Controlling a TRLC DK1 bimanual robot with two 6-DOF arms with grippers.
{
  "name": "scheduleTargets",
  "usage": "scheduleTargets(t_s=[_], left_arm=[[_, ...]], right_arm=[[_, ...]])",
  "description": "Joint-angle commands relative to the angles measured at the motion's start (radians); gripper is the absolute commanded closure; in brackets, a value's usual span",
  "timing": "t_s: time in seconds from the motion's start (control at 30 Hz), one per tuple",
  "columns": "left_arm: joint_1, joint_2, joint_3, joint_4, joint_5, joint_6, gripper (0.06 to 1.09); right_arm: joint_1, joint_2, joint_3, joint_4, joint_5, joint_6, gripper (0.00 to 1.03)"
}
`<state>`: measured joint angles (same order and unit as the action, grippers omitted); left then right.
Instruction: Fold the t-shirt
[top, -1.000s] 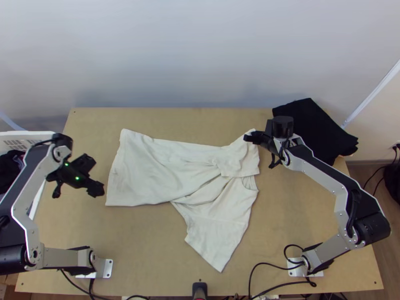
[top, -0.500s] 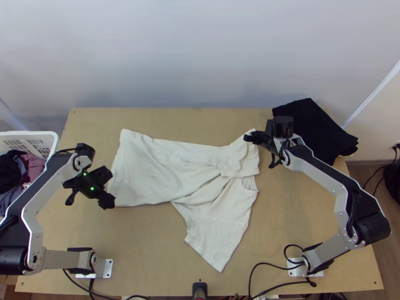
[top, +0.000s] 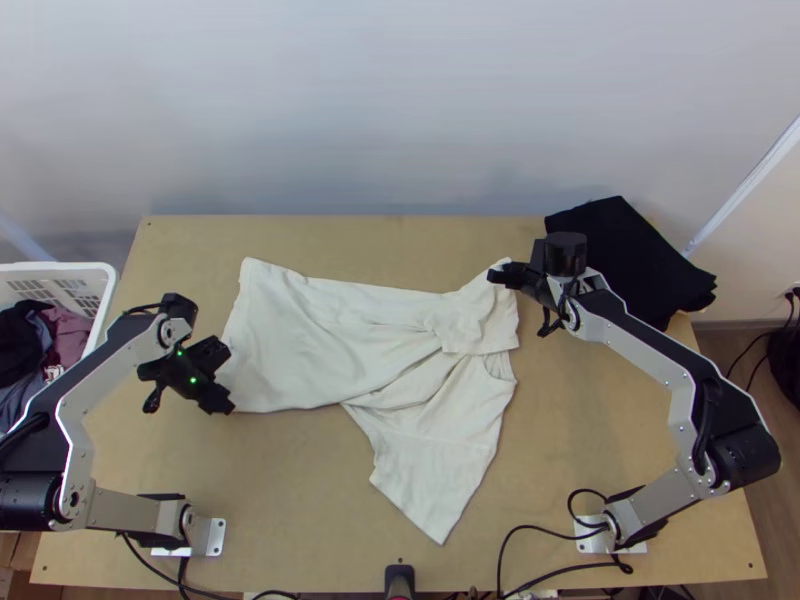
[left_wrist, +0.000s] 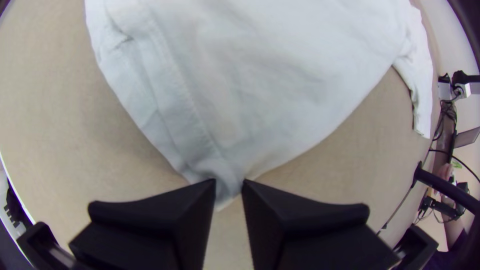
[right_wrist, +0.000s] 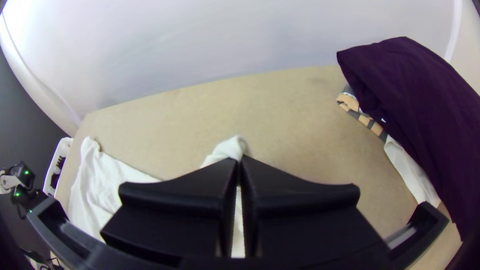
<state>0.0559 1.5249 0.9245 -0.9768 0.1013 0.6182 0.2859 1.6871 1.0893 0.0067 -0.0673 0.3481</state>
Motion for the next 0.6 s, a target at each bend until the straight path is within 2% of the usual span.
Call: scheduleTargets(t_s=[0.0, 0.2, 0.57], left_arm=[[-0.002, -0.023, 0.0, 0.009, 0.026, -0.015, 1.05], [0.022, -0.008, 0.221, -0.025, 0.072, -0.074, 1.05], [0.001, 0.225, 0.62, -0.011, 0.09, -0.273, 1.05]], right_arm=[[-0.007, 0.02, 0.012, 0.003, 0.009, 0.022, 1.0], [-0.007, 0.022, -0.002, 0.004, 0.009, 0.022, 1.0], [0.004, 0.031, -0.016, 0.009, 0.011, 0.023, 1.0]])
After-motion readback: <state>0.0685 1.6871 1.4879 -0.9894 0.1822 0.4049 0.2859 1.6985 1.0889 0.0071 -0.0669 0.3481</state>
